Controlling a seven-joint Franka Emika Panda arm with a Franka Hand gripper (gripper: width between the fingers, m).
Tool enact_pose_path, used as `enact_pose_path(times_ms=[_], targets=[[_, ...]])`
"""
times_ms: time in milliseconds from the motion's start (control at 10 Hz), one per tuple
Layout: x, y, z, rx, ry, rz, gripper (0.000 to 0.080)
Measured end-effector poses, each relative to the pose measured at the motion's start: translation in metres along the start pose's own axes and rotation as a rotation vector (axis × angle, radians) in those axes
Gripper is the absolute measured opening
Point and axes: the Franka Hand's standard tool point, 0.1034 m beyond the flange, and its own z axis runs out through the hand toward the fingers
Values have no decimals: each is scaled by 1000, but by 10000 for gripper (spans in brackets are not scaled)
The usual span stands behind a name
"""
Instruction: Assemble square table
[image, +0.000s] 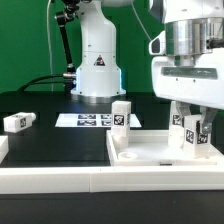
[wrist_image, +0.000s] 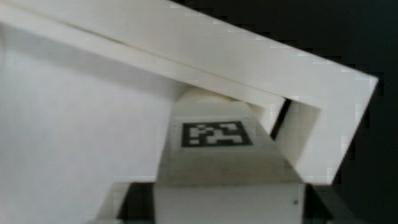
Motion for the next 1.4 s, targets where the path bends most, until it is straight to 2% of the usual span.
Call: enact_pose_path(times_ms=[400, 700, 800, 900, 1000, 1100, 1400], targets=[[-1, 0, 0, 2, -9, 296, 290], [-1, 0, 1, 1, -9, 315, 290], [-1, 0, 1, 0, -9, 278, 462], [-3, 0, 0, -12, -12, 233, 462], [-3, -2, 0, -8, -13, 123, 604], [-1, -3, 0, 4, -8, 16, 635], [-1, -2, 0, 3, -7, -183, 649]])
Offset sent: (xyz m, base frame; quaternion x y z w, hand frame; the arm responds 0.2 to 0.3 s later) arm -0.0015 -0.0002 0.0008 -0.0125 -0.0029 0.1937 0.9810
